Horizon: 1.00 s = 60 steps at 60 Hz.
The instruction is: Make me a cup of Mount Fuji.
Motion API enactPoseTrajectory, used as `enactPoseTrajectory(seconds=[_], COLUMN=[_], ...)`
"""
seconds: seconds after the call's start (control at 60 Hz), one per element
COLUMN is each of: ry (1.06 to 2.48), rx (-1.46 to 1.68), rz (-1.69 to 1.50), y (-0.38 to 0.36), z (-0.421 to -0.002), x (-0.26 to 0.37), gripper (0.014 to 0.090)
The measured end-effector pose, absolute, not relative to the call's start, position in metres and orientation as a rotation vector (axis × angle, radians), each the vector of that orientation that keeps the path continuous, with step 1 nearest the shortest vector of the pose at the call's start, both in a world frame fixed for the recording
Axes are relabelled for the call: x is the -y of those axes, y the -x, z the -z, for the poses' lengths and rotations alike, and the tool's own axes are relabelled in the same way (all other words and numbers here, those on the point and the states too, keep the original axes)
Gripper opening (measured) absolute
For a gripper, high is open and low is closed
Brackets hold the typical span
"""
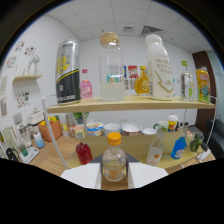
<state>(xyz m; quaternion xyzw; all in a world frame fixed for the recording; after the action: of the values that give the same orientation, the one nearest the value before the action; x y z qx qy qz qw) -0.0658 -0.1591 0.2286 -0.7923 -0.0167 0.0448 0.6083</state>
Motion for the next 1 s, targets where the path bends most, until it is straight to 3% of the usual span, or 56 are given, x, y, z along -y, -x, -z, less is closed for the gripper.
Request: enactPoseTrajectory(seconds=[0.267,0.433,0.667,1.0], ry=[1.939,1.94,1.745,1.268], rx=[-0.055,-0.398,-0.913,-1.428], rz=[-0.226,-0.539,-1.036,-1.584], y=[0.075,0.074,0.065,0.051], z=[-0.171,-0.151,-0.147,-0.157], x=[0.224,0.236,0.224,0.206], gripper=[0.035,0.0353,0.035,0.035])
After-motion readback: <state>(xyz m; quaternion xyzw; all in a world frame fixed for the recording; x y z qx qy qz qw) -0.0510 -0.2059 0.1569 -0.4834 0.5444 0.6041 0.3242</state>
